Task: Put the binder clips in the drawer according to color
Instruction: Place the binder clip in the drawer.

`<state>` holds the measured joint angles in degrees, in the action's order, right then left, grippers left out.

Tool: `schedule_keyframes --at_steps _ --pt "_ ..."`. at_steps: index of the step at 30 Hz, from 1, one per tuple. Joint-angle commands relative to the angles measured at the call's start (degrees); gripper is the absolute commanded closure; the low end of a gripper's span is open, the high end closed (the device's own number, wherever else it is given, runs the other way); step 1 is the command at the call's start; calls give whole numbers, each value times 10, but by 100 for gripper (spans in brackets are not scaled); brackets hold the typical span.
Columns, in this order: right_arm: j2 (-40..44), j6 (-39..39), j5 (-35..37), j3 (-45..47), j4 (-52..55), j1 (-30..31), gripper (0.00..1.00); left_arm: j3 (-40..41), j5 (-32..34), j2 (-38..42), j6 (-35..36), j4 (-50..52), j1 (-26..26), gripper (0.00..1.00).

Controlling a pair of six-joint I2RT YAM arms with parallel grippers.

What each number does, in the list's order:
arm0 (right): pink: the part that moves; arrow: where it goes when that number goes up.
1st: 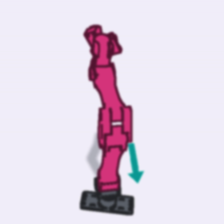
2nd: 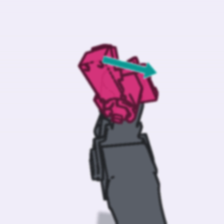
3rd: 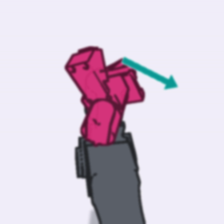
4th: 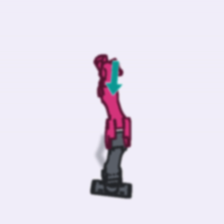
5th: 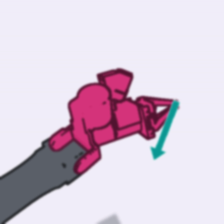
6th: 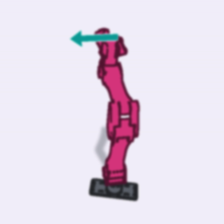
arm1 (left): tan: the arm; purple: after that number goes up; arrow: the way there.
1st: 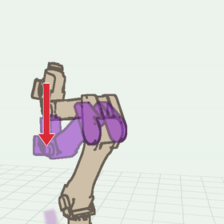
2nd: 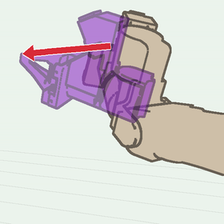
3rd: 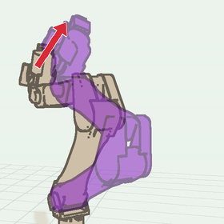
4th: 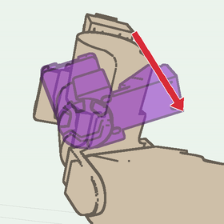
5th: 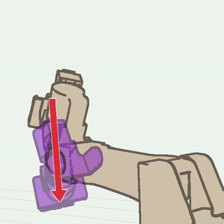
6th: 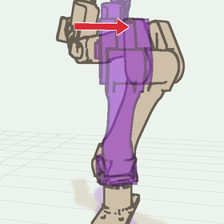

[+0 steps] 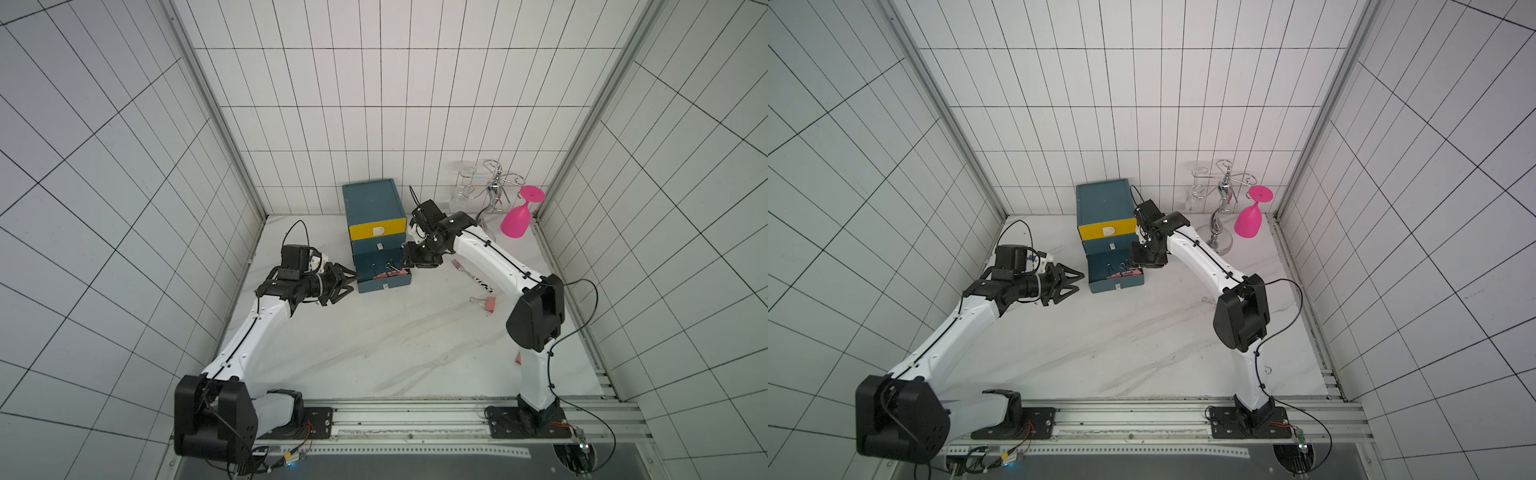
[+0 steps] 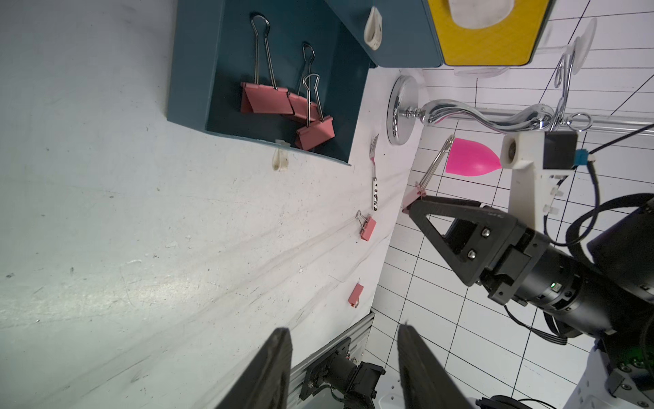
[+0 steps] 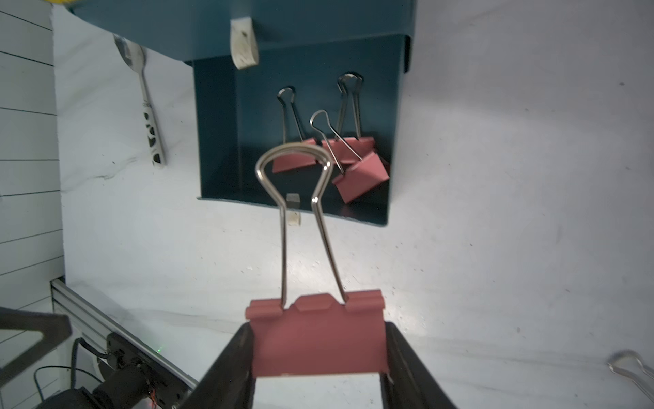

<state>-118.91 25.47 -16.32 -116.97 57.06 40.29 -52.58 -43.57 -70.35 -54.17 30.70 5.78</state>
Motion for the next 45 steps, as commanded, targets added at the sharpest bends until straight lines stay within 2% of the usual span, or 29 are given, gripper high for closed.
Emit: schedule_keyframes --at_steps 1,4,6,9,12,18,24,31,37,45 --pt "-53 69 -55 -60 -31 8 46 7 -5 13 10 2 -6 48" --pt "-97 99 -93 -100 -63 9 34 7 -9 13 12 4 -9 48" --pt "-111 108 -94 -115 -69 8 25 6 -11 13 12 4 -10 48" --pt "-109 103 -99 -111 -79 7 19 1 -12 12 13 6 -11 48" --pt "-85 91 -91 -82 -82 2 18 1 -12 10 14 6 -11 48" --pt "17 73 -40 63 -88 -38 22 -4 -11 4 12 2 -12 48" --pt "122 71 30 243 -82 -122 29 -3 -12 1 9 -3 -11 48" --pt "213 55 104 403 -67 -229 34 -3 -13 -3 9 -5 -10 48" --pt "227 31 106 466 -74 -305 41 -6 -15 -5 8 -6 -8 48" --pt "198 19 95 482 -92 -344 46 -9 -12 -6 6 -4 4 48"
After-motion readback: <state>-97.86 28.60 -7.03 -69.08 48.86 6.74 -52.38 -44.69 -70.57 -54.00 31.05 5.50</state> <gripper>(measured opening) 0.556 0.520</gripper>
